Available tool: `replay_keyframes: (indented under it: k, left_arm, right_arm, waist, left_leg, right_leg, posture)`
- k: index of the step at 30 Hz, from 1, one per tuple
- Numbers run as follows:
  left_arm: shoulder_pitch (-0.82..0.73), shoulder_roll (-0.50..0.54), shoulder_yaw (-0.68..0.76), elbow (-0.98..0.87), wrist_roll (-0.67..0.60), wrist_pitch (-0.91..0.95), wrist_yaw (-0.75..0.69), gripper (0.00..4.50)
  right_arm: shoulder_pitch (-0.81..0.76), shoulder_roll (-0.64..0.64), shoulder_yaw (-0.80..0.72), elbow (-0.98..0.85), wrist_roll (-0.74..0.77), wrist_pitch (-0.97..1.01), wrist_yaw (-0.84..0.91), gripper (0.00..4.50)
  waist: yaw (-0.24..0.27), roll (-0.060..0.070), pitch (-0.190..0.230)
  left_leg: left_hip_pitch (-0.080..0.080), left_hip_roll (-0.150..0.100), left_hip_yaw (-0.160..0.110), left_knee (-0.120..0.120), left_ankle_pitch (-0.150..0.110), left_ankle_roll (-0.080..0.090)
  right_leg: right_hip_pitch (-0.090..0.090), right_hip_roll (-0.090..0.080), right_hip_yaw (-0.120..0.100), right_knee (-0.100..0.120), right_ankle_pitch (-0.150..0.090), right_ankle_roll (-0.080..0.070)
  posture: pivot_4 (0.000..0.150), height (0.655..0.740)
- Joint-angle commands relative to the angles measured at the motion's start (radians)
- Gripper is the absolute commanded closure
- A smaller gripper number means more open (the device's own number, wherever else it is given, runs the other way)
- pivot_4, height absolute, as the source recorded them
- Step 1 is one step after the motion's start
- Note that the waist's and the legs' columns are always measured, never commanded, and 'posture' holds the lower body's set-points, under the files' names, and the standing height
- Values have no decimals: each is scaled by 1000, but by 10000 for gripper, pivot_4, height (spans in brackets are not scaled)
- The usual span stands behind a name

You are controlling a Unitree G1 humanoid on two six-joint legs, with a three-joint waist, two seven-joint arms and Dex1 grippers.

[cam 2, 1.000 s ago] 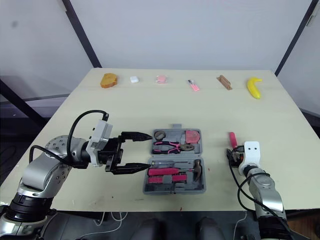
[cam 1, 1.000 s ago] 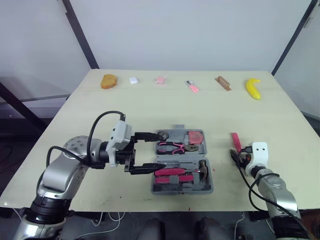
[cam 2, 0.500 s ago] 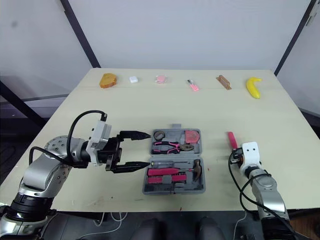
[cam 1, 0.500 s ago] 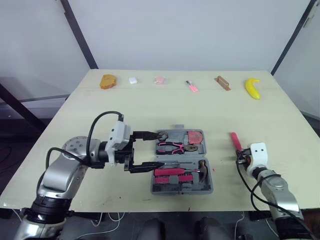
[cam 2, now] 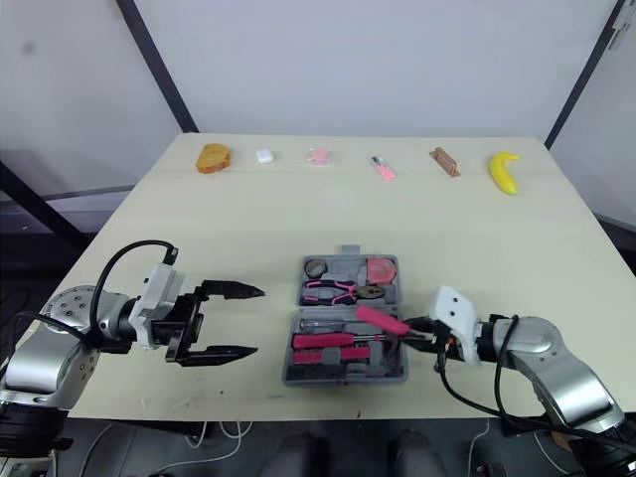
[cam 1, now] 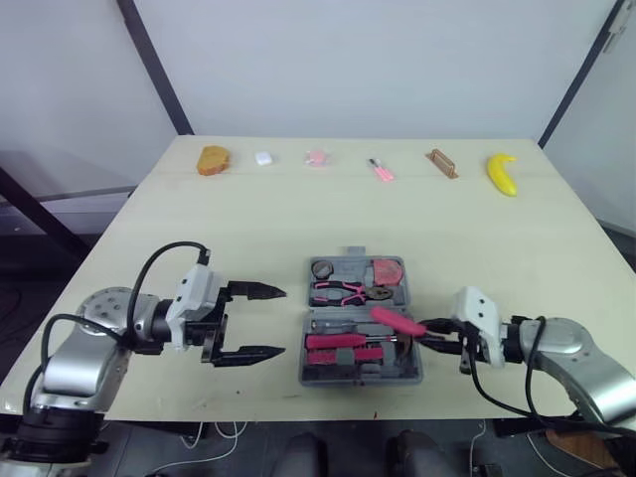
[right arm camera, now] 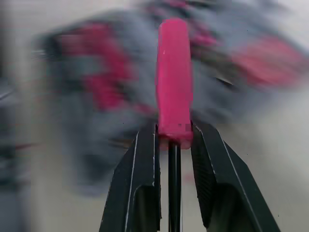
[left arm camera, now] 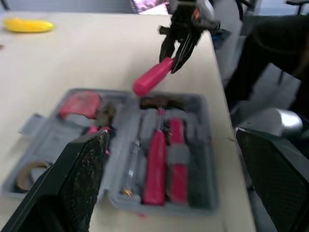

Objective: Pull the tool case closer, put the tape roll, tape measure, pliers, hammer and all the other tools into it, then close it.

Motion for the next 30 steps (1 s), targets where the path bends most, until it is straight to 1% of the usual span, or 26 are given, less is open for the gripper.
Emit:
replay_keyframes:
  k: [1,3,5,9,14,17,23,26,30]
  left_arm:
    - [16,26,33,10,3,-64,-49,0]
    - [47,32,55,13,-16,-89,-95,0]
    - [65,37,71,29,-32,-110,-126,0]
    - [91,61,71,72,-42,-166,-134,0]
    - [144,125,52,96,-82,-223,-134,0]
    - [177,161,35,116,-83,-267,-134,0]
    - [196,161,33,127,-91,-283,-134,0]
    - [193,147,32,126,-86,-278,-134,0]
    - [187,133,34,116,-78,-265,-133,0]
  right_arm:
    - [-59,-17,70,-62,-16,56,26,41495]
    - [-106,-10,147,-88,-52,100,20,41495]
    - [-141,11,202,-102,-78,145,-4,41495]
    - [-179,37,278,-118,-111,207,-27,41495]
    - [-231,94,374,-114,-164,258,-66,41495]
    - [-256,103,424,-110,-200,280,-73,41495]
    - [-297,107,490,-91,-242,295,-54,41495]
    - [-334,152,505,-52,-252,303,-63,41495]
    - [-358,171,522,-17,-267,302,-57,41495]
  waist:
    - [4,-1,0]
    - [-1,-1,0]
    - [-3,-1,1]
    - [-1,-1,1]
    - [-2,-2,1]
    - [-2,-2,1]
    - [0,-2,1]
    - [-3,-2,1]
    - [-3,-2,1]
  left_leg:
    - [-2,0,0,1,0,0]
    - [-5,-1,0,1,0,0]
    - [-6,0,0,1,0,0]
    - [-6,0,-1,1,0,0]
    - [-6,0,-1,1,0,0]
    - [-6,0,-1,1,0,0]
    - [-6,-1,0,1,0,0]
    - [-6,-1,0,1,0,0]
    - [-6,0,-1,1,0,0]
  right_leg:
    - [-1,-1,-1,0,0,0]
    - [-4,-1,0,1,0,0]
    - [-5,-1,0,1,0,0]
    - [-6,-1,-1,1,0,0]
    - [-6,-2,-1,1,0,0]
    - [-6,-2,-2,2,0,0]
    - [-6,-2,-2,1,0,0]
    - [-6,-2,-2,2,0,0]
    - [-6,-1,-2,2,0,-1]
  posture:
    - [1500,7400]
    - [1500,7400]
    - [1500,7400]
    - [1500,7400]
    - [1500,7400]
    - [1500,7400]
    - [1500,7400]
    - [1500,7400]
    - [1500,7400]
